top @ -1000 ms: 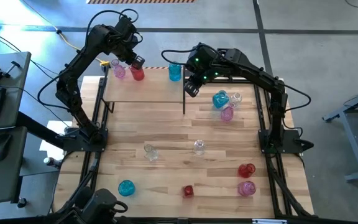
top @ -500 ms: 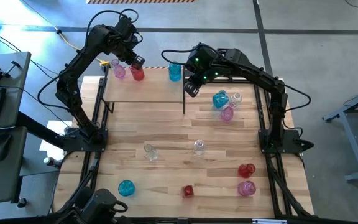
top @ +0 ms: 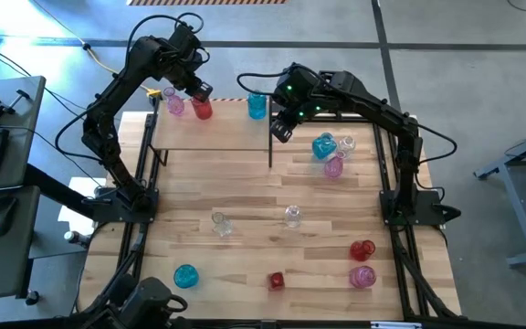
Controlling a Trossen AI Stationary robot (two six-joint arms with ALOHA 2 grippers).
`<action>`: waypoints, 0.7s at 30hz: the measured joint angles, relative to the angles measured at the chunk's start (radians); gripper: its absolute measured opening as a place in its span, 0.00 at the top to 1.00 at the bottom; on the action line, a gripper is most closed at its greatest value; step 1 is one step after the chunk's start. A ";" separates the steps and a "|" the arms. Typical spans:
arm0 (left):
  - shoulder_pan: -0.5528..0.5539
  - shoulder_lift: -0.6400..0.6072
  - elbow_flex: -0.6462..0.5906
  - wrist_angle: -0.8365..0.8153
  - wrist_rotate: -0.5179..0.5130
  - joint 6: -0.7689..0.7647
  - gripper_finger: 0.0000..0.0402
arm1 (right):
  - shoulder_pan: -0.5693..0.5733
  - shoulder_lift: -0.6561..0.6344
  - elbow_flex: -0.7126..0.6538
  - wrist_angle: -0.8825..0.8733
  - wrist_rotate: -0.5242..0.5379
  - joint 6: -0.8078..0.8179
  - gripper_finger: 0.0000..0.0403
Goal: Sort vases onto shelf
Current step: Put the top left red vase on the shelf, then put the bottom left transparent vase on the shelf
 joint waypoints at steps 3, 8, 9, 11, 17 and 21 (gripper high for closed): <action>0.000 0.000 0.000 0.000 0.000 -0.001 0.77 | 0.000 0.000 0.000 0.000 0.000 0.000 0.81; 0.000 -0.014 0.000 0.010 0.000 -0.008 0.77 | 0.000 0.000 0.000 0.000 0.000 0.000 0.81; 0.000 -0.020 0.000 0.014 0.000 -0.008 0.77 | 0.000 0.000 0.000 0.000 0.000 0.000 0.81; 0.000 -0.036 0.000 0.026 0.000 -0.008 0.77 | 0.000 0.000 0.000 0.000 0.000 0.000 0.81; 0.000 -0.082 0.001 0.022 -0.001 -0.008 0.77 | 0.000 0.000 0.000 0.000 0.000 0.000 0.81; -0.002 -0.116 0.001 -0.011 0.030 -0.008 0.77 | 0.000 0.000 0.000 0.000 0.000 0.000 0.81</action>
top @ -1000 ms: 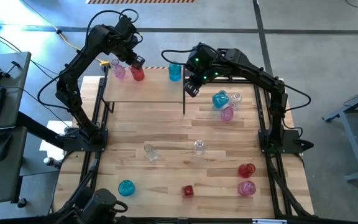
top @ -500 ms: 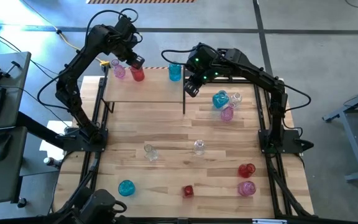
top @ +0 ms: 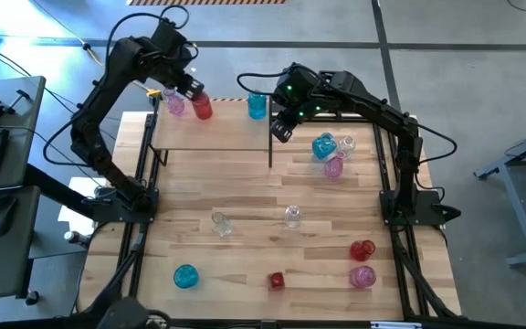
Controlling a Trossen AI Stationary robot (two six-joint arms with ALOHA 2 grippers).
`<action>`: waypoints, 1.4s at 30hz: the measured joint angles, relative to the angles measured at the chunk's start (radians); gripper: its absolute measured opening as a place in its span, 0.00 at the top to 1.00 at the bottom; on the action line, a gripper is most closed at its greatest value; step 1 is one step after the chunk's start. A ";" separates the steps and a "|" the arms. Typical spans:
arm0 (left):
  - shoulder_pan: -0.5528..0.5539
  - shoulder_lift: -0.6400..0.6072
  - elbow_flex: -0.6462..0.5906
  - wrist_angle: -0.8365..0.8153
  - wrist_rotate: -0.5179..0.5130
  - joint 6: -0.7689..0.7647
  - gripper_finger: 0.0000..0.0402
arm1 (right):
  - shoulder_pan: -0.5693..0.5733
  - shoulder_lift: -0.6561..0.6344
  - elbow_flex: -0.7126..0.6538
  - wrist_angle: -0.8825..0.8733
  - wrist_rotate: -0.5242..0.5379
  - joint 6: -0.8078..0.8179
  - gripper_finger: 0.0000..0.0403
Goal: Sort vases onto shelf
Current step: Put the bottom left transparent vase on the shelf
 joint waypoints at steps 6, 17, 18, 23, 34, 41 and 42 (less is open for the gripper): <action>-0.036 -0.037 0.000 -0.083 0.079 -0.018 0.77 | 0.000 0.000 0.000 0.000 0.000 0.000 0.81; -0.242 -0.041 -0.001 -0.144 0.194 0.007 0.77 | 0.000 0.000 0.000 0.000 0.000 0.000 0.81; -0.269 -0.041 -0.001 -0.145 0.198 0.010 0.77 | 0.000 0.000 0.000 0.000 0.000 0.000 0.81; -0.399 -0.041 -0.001 -0.144 0.194 0.012 0.77 | 0.000 0.000 0.000 0.000 0.000 0.000 0.81; -0.692 -0.041 -0.033 -0.143 0.117 -0.096 0.77 | 0.000 0.000 0.000 0.000 0.000 0.000 0.81; -0.824 -0.081 -0.187 -0.145 0.116 -0.280 0.77 | 0.000 0.000 0.000 0.000 0.000 0.000 0.81; -0.839 -0.084 -0.210 -0.141 0.115 -0.317 0.77 | 0.000 0.000 0.000 0.000 0.000 0.000 0.81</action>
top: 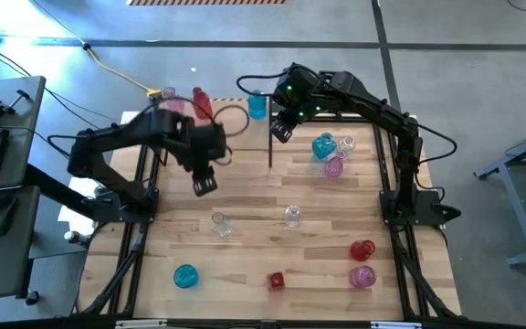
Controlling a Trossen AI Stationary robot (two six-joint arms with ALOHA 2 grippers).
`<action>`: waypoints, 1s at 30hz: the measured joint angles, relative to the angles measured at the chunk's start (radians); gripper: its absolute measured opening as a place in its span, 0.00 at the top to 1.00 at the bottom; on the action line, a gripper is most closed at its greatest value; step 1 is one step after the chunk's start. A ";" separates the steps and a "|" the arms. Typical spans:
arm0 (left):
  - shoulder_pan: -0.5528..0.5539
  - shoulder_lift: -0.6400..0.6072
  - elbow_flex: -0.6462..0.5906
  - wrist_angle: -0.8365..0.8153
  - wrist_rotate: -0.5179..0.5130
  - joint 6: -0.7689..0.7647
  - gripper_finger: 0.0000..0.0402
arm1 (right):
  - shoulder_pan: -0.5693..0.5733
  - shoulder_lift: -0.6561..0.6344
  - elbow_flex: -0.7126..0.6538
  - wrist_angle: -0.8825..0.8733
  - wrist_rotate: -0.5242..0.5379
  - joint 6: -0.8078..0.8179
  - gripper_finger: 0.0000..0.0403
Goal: Sort vases onto shelf
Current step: Put the bottom left transparent vase on the shelf
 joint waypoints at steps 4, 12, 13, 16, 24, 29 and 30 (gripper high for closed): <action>-0.066 -0.017 -0.065 0.024 -0.002 -0.131 0.77 | 0.000 0.000 0.000 0.000 0.000 0.000 0.81; -0.199 -0.022 -0.173 0.149 -0.046 -0.319 0.77 | 0.000 0.000 0.000 0.000 0.000 0.000 0.81; -0.213 -0.022 -0.187 0.158 -0.050 -0.344 0.77 | 0.000 0.000 0.000 0.000 0.000 0.000 0.81; -0.252 -0.022 -0.226 0.198 -0.069 -0.409 0.77 | 0.000 0.000 0.000 0.000 0.000 0.000 0.81; -0.299 -0.022 -0.286 0.258 -0.089 -0.506 0.77 | 0.000 0.000 0.000 0.000 0.000 0.000 0.81; -0.306 -0.022 -0.342 0.301 -0.095 -0.533 0.77 | 0.000 0.000 0.000 0.000 0.000 0.000 0.81; -0.306 -0.022 -0.354 0.315 -0.094 -0.537 0.77 | 0.000 0.000 0.000 0.000 0.000 0.000 0.81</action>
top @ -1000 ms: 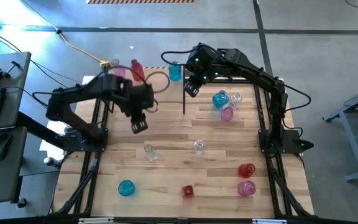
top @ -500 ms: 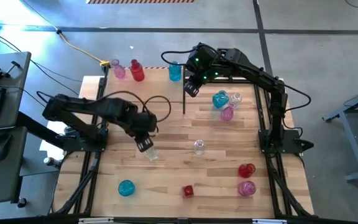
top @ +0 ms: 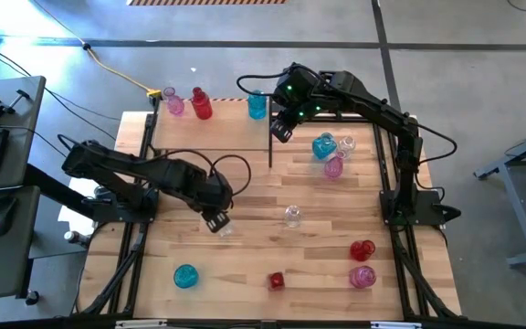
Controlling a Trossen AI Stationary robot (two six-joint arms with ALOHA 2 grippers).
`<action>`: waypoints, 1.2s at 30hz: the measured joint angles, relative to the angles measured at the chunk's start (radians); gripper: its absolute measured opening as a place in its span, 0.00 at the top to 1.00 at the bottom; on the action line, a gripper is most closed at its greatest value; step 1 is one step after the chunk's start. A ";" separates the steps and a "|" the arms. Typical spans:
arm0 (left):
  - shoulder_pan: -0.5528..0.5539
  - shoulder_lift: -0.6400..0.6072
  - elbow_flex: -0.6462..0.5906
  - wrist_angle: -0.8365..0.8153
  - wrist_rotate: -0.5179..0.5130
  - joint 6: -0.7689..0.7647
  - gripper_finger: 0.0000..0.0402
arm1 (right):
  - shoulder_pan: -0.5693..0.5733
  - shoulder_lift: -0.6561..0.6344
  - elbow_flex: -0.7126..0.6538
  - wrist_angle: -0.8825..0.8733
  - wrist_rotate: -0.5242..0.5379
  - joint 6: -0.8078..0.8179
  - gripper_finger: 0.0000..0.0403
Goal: Sort vases onto shelf
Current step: Put the bottom left transparent vase on the shelf
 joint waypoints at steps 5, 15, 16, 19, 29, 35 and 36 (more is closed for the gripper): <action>0.000 0.001 -0.050 0.042 0.026 -0.019 0.77 | 0.000 0.000 0.000 0.000 0.000 0.000 0.81; -0.006 0.003 -0.142 0.114 0.041 -0.039 0.77 | 0.000 0.000 0.000 0.000 0.000 0.000 0.81; -0.006 0.003 -0.151 0.126 0.042 -0.039 0.77 | 0.000 0.000 0.000 0.000 0.000 0.000 0.81; -0.006 0.003 -0.175 0.156 0.042 -0.039 0.77 | 0.000 0.000 0.000 0.000 0.000 0.000 0.81; -0.005 0.003 -0.196 0.175 0.036 -0.039 0.77 | 0.000 0.000 0.000 0.000 0.000 0.000 0.81; -0.004 0.004 -0.196 0.174 0.024 -0.039 0.77 | 0.000 0.000 0.000 0.000 0.000 0.000 0.81; -0.004 0.004 -0.196 0.174 0.024 -0.039 0.77 | 0.000 0.000 0.000 0.000 0.000 0.000 0.81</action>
